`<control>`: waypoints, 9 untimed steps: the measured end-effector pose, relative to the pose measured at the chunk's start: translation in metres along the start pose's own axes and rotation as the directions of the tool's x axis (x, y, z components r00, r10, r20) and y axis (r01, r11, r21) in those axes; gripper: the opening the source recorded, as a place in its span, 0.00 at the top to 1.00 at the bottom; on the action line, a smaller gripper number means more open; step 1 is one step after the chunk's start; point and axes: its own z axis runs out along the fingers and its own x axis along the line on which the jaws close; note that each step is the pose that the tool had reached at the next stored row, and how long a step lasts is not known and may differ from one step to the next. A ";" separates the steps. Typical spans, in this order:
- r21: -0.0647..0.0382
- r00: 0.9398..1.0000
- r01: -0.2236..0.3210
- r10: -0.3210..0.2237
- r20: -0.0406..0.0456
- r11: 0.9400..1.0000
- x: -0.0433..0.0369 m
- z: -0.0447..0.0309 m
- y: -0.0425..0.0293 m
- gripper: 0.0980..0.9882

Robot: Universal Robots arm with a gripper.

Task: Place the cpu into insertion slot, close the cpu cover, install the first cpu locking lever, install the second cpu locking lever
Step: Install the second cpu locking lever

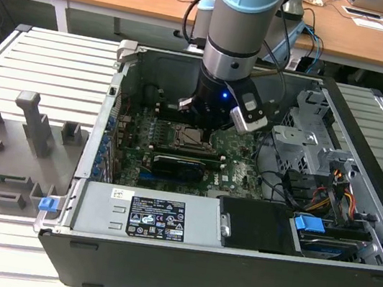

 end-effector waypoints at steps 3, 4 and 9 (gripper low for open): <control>-0.001 1.000 0.000 0.000 0.000 1.000 0.0084 0.0004 -0.0022 0.99; -0.001 1.000 0.000 0.000 0.000 1.000 0.0106 0.0005 -0.0024 0.99; -0.001 1.000 -0.001 0.001 0.000 1.000 0.0288 0.0034 -0.0023 0.99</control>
